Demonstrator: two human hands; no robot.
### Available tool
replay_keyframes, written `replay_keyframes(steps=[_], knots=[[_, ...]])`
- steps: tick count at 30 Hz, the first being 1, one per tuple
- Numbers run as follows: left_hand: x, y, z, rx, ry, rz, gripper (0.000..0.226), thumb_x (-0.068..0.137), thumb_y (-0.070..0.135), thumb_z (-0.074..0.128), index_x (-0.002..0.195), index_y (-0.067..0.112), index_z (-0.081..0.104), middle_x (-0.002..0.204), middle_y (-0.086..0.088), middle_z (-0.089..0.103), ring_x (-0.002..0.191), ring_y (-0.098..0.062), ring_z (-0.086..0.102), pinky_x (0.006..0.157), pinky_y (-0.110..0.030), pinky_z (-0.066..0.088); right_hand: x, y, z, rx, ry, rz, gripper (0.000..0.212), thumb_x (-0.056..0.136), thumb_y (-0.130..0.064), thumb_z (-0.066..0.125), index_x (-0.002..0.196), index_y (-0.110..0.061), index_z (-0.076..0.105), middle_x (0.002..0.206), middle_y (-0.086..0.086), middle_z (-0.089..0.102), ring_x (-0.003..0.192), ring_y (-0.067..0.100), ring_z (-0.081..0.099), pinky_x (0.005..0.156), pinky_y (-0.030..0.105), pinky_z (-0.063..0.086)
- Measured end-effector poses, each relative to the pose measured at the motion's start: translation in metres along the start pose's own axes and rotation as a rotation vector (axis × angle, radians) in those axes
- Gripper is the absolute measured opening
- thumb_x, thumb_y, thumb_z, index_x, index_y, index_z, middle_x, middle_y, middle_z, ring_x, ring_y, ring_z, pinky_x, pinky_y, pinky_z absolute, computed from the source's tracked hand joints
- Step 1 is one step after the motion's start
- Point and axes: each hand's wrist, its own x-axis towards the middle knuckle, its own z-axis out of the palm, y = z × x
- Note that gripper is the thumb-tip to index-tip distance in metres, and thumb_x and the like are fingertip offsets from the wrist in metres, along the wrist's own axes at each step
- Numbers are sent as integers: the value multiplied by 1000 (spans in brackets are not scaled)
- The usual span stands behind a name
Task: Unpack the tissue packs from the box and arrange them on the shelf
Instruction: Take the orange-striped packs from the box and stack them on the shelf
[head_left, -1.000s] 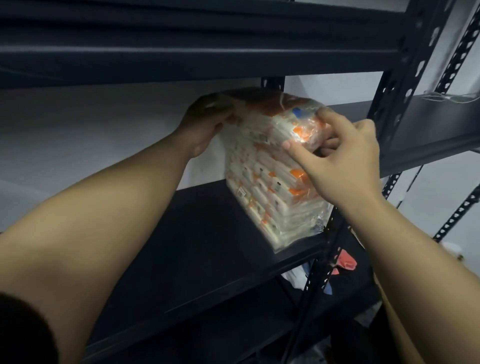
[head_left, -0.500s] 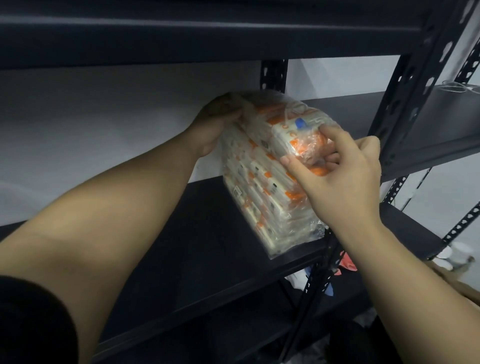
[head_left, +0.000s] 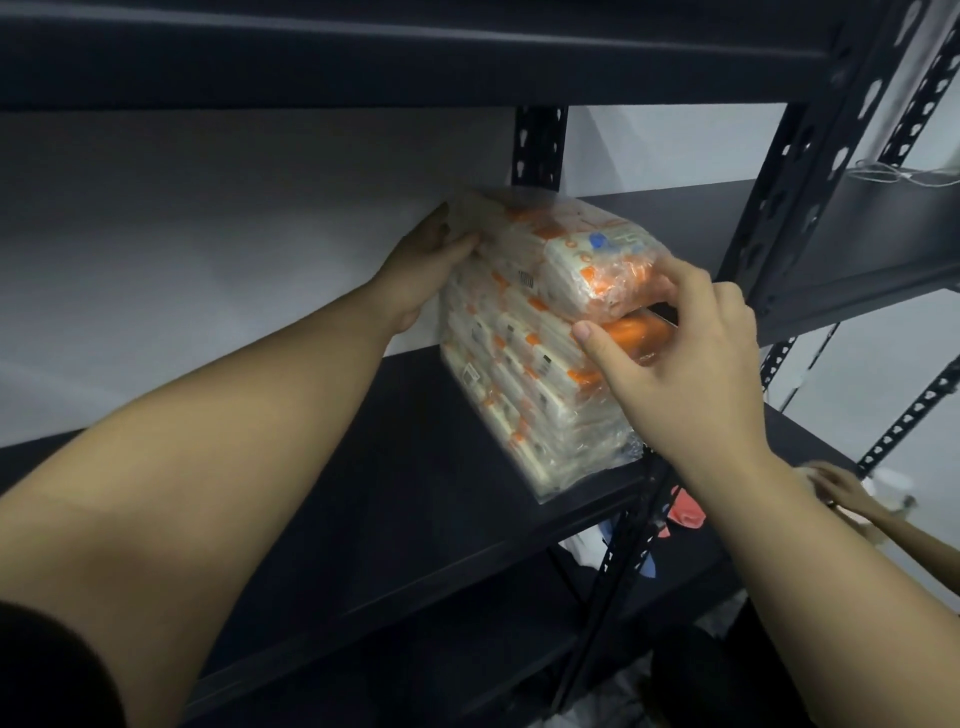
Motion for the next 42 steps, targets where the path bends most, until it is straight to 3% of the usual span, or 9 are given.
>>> replay_keyframes(steps=[4,9,16,26,29,32,34,40,42], knots=[[-29,-18,8,-19,-13,-2,64,100,44,66,157,28,42,136,23,60,116,17,58,91,-5,47,-13,-1,0,-69,2,-7,88,80,-73,69,152,-31,40,131,3,51,126,26,43,101,44,44],[-88,-49,25,-48,-21,-96,93,82,65,77,159,27,40,156,9,51,142,-10,50,122,-41,38,-39,-1,2,-139,15,13,90,83,-72,68,156,-30,36,137,2,47,128,23,42,101,37,42],[-166,-64,54,22,-44,-224,89,90,46,77,163,26,30,165,-2,39,149,-18,41,122,-36,33,-90,18,6,-104,-99,134,83,87,-69,66,151,-22,42,144,1,51,138,22,44,108,37,39],[-185,-41,78,-5,49,-236,92,88,51,76,163,31,27,166,1,36,148,-16,40,121,-37,33,-76,48,10,81,-100,123,67,92,-58,66,147,-24,47,143,-4,49,136,16,45,107,33,40],[-169,-14,85,-8,145,-138,91,87,53,75,162,34,27,159,9,42,143,-10,44,111,-26,39,-66,62,13,157,-32,32,61,92,-51,70,142,-23,50,137,-6,50,131,13,46,108,36,44],[-147,26,90,24,229,-28,80,95,43,70,161,38,27,139,27,43,127,5,45,89,-7,39,-46,66,8,215,54,-135,59,92,-45,73,141,-17,54,140,0,49,134,15,44,110,18,36],[-128,50,97,73,294,32,74,97,45,67,160,40,29,148,23,40,134,-1,39,94,-11,38,-27,64,2,231,103,-213,60,92,-44,72,142,-15,57,144,4,48,136,19,41,107,9,28],[-92,94,115,75,389,-26,59,98,60,59,152,41,46,141,15,52,121,-5,49,83,-18,46,4,55,-3,182,137,-358,50,93,-38,69,138,-16,64,144,5,56,128,24,40,103,33,40],[-91,95,117,101,379,-69,58,94,57,67,147,41,50,132,12,58,103,2,59,63,-8,49,4,59,-1,234,88,-384,50,94,-34,69,140,-15,63,142,4,58,127,23,44,102,36,45]])
